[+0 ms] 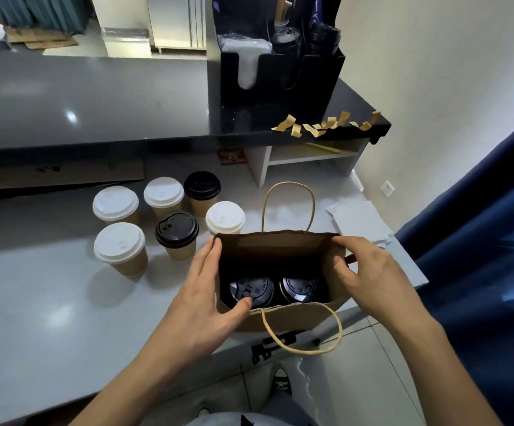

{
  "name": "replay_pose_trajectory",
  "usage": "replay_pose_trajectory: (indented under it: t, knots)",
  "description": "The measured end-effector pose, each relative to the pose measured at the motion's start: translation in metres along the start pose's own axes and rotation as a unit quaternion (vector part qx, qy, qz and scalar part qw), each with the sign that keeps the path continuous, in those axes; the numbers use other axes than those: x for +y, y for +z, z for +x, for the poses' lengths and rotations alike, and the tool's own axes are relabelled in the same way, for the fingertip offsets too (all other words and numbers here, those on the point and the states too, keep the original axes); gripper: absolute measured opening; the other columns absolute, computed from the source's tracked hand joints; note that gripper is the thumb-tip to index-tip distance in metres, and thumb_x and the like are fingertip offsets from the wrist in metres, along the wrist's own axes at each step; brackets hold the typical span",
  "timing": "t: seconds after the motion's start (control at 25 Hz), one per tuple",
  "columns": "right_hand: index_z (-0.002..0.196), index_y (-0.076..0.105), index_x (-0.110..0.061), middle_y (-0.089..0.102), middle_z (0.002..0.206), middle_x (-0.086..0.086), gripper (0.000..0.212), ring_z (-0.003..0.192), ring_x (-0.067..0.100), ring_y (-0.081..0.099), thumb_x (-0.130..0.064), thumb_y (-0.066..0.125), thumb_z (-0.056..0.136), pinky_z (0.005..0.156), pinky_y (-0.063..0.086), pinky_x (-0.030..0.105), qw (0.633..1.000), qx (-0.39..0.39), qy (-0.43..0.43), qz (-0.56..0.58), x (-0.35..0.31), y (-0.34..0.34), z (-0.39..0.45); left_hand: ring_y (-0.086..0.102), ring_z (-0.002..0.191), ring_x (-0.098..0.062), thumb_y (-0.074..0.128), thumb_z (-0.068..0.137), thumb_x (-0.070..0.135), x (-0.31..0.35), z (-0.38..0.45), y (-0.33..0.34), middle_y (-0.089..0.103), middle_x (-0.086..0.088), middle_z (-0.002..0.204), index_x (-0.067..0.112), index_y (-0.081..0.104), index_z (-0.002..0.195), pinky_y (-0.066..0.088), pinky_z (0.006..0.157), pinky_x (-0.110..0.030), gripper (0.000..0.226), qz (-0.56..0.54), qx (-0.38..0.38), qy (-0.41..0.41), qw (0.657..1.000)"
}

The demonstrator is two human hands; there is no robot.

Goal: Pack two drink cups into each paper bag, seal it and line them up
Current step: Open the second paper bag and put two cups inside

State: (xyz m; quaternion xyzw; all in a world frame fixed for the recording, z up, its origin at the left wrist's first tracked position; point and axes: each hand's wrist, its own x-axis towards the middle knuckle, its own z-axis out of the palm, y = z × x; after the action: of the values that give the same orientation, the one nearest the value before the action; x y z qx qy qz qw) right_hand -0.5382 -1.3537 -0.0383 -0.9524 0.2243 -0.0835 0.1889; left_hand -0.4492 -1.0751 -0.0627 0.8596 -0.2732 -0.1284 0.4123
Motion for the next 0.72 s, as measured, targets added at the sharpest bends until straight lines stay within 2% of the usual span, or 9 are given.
replay_pose_trajectory:
  t: [0.12, 0.28, 0.52, 0.72]
  knots:
    - [0.136, 0.057, -0.031, 0.062, 0.131, -0.012, 0.037, 0.096, 0.005, 0.055, -0.031, 0.055, 0.099, 0.089, 0.052, 0.034, 1.0, -0.007, -0.003, 0.004, 0.021, -0.007, 0.017, 0.014, 0.148, 0.004, 0.067, 0.086, 0.049, 0.013, 0.015, 0.015, -0.007, 0.034, 0.161, 0.038, -0.001, 0.16, 0.044, 0.11, -0.041, 0.101, -0.002, -0.001, -0.002, 1.0]
    - [0.135, 0.058, -0.032, 0.062, 0.131, -0.013, 0.036, 0.098, 0.008, 0.06, -0.031, 0.056, 0.099, 0.086, 0.049, 0.031, 0.999, -0.02, -0.013, 0.022, 0.062, -0.022, 0.057, 0.003, 0.139, 0.023, 0.067, 0.086, 0.048, 0.039, 0.05, 0.049, -0.009, 0.037, 0.159, 0.042, -0.002, 0.159, 0.042, 0.112, -0.036, 0.1, 0.001, 0.012, -0.021, 1.0]
    - [0.136, 0.059, -0.028, 0.063, 0.129, -0.01, 0.037, 0.094, 0.016, 0.063, -0.029, 0.056, 0.099, 0.088, 0.051, 0.035, 0.995, -0.034, -0.071, 0.058, 0.1, -0.026, 0.121, 0.001, 0.141, 0.023, 0.07, 0.086, 0.045, 0.06, 0.097, 0.077, -0.002, 0.04, 0.158, 0.042, 0.004, 0.159, 0.036, 0.118, -0.039, 0.099, 0.003, 0.042, -0.072, 0.996]
    - [0.136, 0.061, -0.023, 0.063, 0.133, -0.006, 0.036, 0.106, 0.018, 0.062, -0.027, 0.057, 0.1, 0.093, 0.048, 0.032, 0.99, -0.037, -0.109, 0.078, 0.104, -0.023, 0.166, 0.009, 0.149, 0.007, 0.073, 0.087, 0.04, 0.069, 0.13, 0.078, 0.006, 0.026, 0.165, 0.039, 0.006, 0.16, 0.028, 0.122, -0.041, 0.099, 0.002, 0.055, -0.118, 0.992]
